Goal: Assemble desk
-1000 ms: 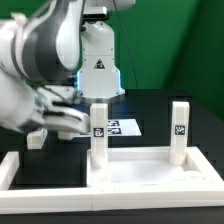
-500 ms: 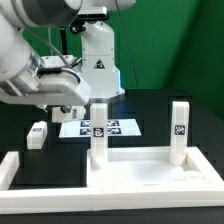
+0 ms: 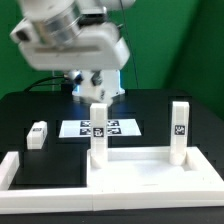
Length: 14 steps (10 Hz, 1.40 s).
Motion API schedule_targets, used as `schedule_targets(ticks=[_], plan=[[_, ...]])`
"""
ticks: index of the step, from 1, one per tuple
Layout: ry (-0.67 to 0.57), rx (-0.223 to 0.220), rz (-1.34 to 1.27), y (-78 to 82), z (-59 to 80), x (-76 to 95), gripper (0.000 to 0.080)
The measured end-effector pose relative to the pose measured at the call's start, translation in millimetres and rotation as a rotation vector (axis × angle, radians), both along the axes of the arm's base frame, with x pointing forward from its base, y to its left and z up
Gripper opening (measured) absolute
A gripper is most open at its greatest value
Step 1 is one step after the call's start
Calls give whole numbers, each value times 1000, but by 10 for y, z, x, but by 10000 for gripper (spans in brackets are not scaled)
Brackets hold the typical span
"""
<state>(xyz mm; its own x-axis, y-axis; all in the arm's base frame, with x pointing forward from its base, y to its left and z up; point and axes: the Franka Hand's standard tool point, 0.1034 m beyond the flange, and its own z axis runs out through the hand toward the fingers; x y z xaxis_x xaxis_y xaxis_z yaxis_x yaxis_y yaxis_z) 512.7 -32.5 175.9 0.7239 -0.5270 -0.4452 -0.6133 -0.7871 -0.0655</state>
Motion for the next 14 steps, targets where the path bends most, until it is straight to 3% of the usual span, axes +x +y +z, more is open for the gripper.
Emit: schedule_targets(ticks=[2, 3, 5, 6, 8, 12, 13, 14], plan=[[-39, -89, -2, 432, 90, 364, 284], [-133, -114, 1, 416, 60, 468, 284], [-248, -181, 11, 468, 75, 474, 284], [-267, -220, 64, 467, 129, 565, 284], [-478, -284, 48, 557, 329, 843, 284], [-695, -335, 5, 852, 302, 920, 284], [-742, -332, -24, 962, 288, 935, 284], [-763, -335, -41, 1186, 245, 985, 284]])
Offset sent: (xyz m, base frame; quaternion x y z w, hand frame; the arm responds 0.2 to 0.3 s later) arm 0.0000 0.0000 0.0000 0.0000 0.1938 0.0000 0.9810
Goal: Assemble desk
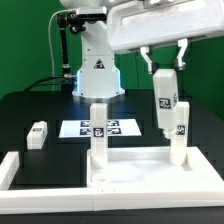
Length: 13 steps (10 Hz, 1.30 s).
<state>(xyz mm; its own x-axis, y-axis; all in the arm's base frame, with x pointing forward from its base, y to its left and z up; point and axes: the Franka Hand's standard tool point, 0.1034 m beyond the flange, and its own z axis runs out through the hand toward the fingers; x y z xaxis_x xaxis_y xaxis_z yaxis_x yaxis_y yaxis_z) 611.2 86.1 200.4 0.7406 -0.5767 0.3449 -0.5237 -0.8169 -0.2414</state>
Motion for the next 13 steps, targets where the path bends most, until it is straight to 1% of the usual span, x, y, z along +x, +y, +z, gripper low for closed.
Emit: schedule_targets(ticks=[1, 2, 3, 4, 5, 7, 8, 9, 10, 11, 13], plan=[[15, -21, 33, 51, -6, 109, 284], [4, -31, 33, 25, 8, 228, 284], [4, -46, 50, -3, -15, 278, 284], [15, -56, 66, -28, -23, 282, 284], [16, -45, 59, -10, -29, 278, 284], [20, -41, 58, -6, -49, 269, 284], [25, -56, 44, -2, -89, 238, 284], [30, -69, 45, -36, -32, 262, 284], [28, -73, 45, -31, 51, 305, 284], [26, -74, 48, -10, 67, 315, 284], [30, -67, 50, -3, 37, 305, 284]])
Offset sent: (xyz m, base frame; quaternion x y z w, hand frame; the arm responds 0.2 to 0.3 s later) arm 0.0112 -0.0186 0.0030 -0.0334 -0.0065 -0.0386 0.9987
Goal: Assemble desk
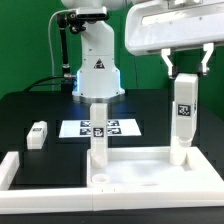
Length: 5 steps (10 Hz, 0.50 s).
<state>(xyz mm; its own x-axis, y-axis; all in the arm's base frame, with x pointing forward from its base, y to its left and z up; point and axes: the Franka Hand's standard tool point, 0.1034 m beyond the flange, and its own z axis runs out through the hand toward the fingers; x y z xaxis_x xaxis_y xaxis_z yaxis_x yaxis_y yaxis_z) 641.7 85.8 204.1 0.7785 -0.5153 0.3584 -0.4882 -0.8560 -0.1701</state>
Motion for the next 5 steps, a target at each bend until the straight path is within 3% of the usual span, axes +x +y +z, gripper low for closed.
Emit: schedule_targets(ticks=[2, 4, 5], plan=[[1, 7, -4, 16, -8, -4, 284], [-39, -2, -35, 292, -89, -54, 284], [-40, -4, -47, 340, -135, -87, 284]])
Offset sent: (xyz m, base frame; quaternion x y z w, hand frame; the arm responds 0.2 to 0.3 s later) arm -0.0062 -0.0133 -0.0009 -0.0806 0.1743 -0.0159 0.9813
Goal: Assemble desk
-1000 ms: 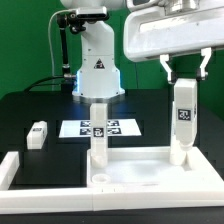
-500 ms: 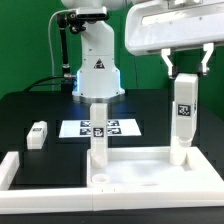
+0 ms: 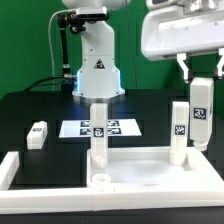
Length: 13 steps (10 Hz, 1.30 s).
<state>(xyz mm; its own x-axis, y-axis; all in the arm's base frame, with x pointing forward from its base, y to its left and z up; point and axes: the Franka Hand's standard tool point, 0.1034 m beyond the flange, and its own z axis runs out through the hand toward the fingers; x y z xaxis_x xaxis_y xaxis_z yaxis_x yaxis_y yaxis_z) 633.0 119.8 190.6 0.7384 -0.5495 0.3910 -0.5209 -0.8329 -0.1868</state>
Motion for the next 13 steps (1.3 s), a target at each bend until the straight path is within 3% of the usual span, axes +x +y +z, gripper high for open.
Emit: schedule_targets(ticks=[2, 8, 13], plan=[[5, -7, 8, 122, -50, -37, 284], [-1, -46, 51, -128, -98, 217, 284], [17, -70, 60, -135, -312, 201, 284]])
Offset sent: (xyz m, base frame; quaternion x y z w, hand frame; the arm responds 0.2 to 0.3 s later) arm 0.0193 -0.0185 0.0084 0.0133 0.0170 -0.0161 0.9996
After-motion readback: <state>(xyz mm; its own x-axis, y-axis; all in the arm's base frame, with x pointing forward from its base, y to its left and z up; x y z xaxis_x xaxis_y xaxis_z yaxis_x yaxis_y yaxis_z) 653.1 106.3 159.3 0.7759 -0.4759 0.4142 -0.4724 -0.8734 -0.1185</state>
